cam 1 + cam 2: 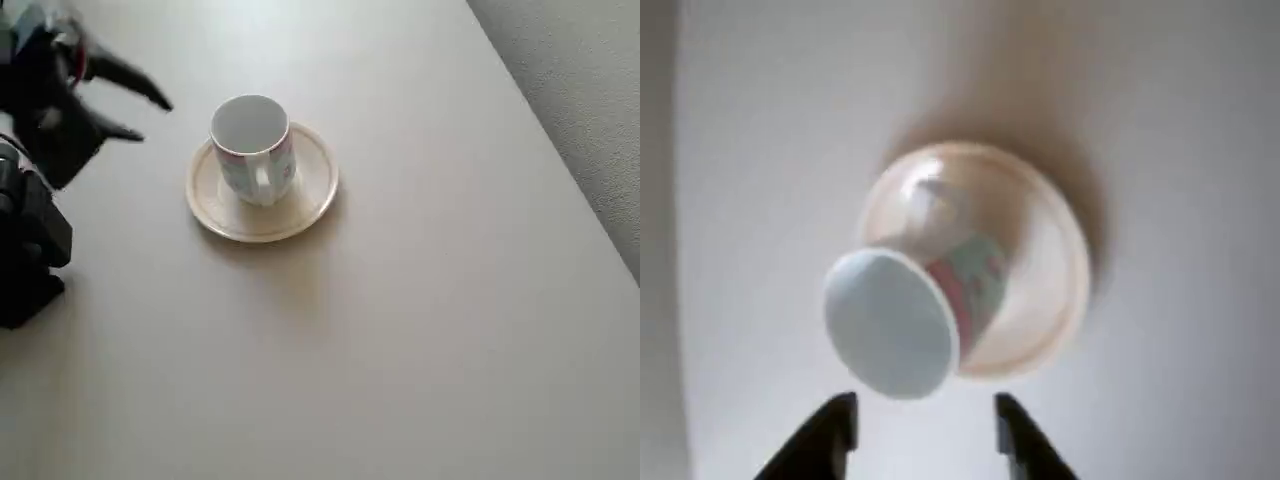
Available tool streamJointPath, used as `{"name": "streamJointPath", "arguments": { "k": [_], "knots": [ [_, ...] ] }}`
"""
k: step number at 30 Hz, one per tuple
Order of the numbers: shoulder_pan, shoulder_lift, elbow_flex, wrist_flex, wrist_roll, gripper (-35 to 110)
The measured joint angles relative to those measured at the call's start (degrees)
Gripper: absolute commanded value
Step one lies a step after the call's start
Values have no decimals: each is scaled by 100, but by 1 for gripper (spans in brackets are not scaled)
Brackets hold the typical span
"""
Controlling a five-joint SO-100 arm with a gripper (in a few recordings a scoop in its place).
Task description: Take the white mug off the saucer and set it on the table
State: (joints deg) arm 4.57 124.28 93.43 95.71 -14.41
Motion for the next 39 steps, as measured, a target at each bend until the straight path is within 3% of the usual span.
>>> {"name": "streamJointPath", "arguments": {
  "k": [6, 15, 31, 39],
  "knots": [
    [-325, -1556, -580, 0, 220, 18],
    [-519, -2215, -589, -62, 343, 18],
    [-1011, -2593, 1178, -1696, 510, 17],
    [-1037, -2997, 1222, -2092, 615, -2]
  ]
}}
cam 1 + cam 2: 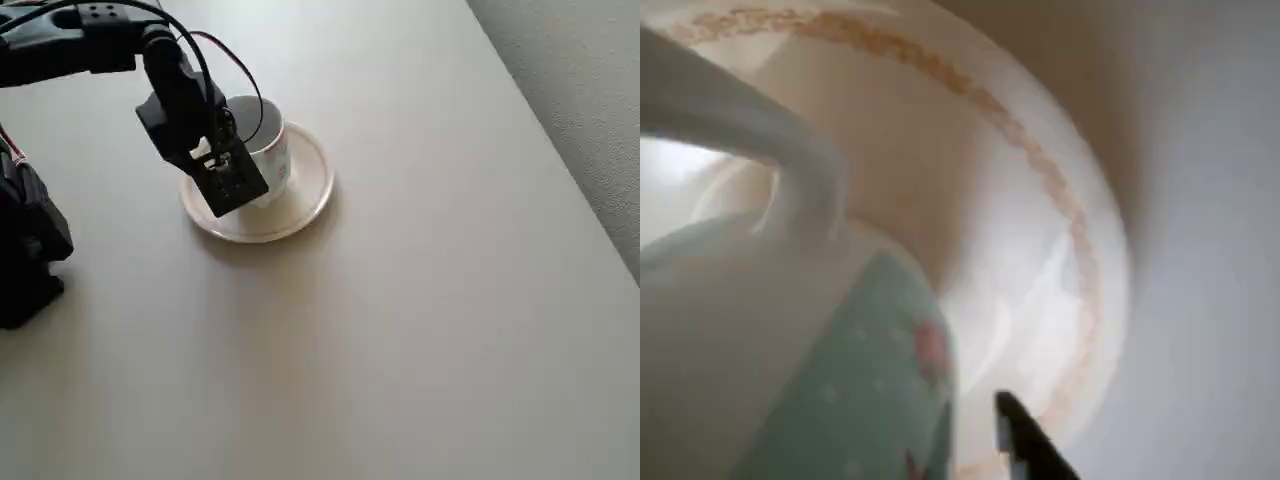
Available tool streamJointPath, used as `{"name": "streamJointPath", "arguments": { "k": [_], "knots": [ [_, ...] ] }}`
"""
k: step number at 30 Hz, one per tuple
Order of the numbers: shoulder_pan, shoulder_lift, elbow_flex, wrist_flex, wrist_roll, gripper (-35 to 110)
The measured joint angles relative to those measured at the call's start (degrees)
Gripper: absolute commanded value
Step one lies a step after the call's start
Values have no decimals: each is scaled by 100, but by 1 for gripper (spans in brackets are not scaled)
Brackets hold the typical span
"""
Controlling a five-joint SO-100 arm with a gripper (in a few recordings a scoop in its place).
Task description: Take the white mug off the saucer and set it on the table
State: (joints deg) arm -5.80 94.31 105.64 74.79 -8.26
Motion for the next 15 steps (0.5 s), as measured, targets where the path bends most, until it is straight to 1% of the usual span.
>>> {"name": "streamJointPath", "arguments": {
  "k": [8, 15],
  "knots": [
    [105, 62, 18, -79, 123, -2],
    [141, 853, 35, 88, 246, -2]
  ]
}}
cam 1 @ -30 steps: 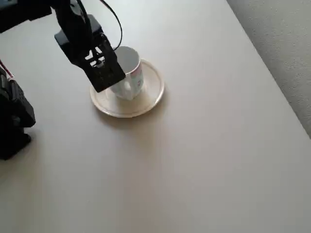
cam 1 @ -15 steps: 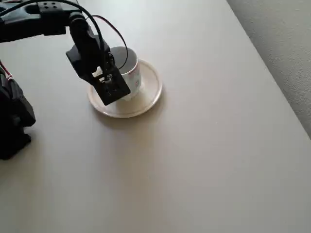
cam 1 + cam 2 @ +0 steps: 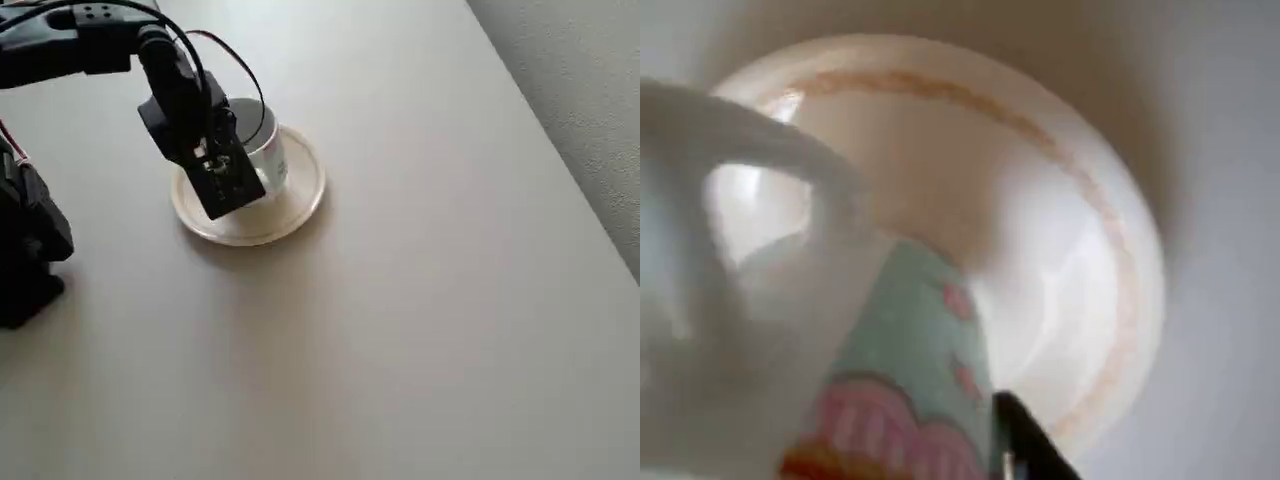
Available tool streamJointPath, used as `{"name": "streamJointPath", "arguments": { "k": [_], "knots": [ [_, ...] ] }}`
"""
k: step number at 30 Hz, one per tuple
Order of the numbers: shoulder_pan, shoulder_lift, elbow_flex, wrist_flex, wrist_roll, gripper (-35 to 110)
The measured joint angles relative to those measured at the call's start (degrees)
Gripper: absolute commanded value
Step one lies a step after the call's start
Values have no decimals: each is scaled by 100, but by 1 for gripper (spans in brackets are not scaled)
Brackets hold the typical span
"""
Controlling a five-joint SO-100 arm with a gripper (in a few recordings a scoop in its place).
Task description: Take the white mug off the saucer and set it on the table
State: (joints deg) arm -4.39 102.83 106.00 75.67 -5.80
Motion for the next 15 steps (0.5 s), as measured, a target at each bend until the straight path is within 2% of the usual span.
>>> {"name": "streamJointPath", "arguments": {
  "k": [8, 15],
  "knots": [
    [202, 844, -492, 773, -26, -2],
    [932, 976, -1503, 1477, -703, -2]
  ]
}}
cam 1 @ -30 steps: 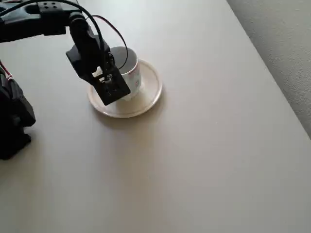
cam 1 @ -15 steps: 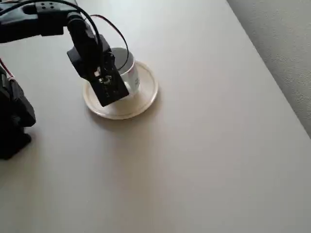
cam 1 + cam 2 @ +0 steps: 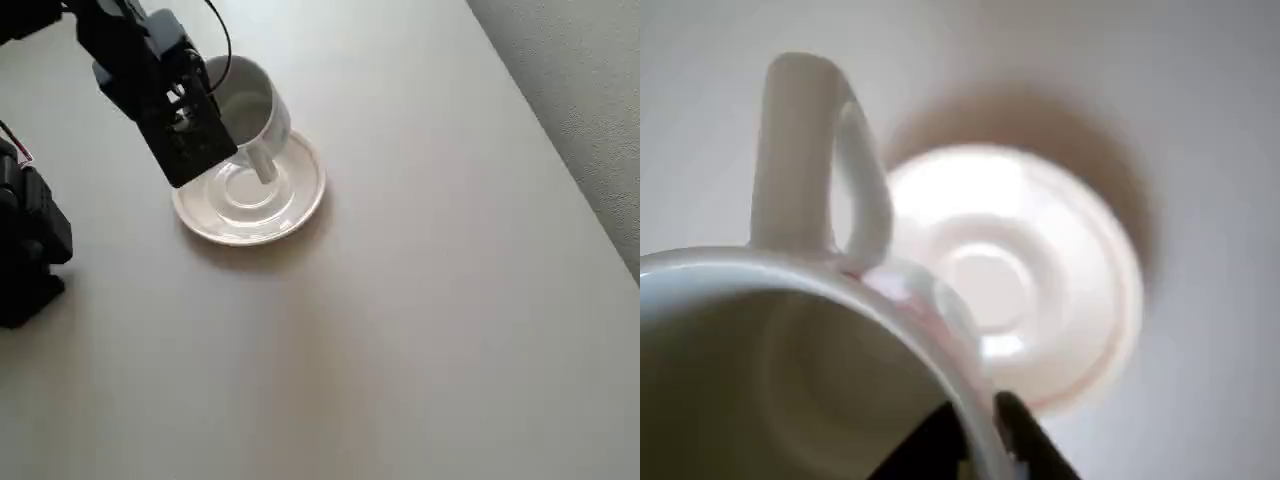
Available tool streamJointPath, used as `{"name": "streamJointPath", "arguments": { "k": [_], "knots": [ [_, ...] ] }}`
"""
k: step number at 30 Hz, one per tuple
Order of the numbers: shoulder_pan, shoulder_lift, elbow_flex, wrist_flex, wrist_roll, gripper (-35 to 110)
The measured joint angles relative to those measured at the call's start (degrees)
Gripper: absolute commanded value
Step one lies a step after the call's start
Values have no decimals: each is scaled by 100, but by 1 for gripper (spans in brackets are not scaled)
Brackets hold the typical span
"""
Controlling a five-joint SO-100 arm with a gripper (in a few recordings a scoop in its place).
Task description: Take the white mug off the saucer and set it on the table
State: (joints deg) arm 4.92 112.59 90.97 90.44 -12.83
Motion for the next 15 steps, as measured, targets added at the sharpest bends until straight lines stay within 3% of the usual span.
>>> {"name": "streamJointPath", "arguments": {
  "k": [15],
  "knots": [
    [2531, -1143, -88, -642, -2232, -2]
  ]
}}
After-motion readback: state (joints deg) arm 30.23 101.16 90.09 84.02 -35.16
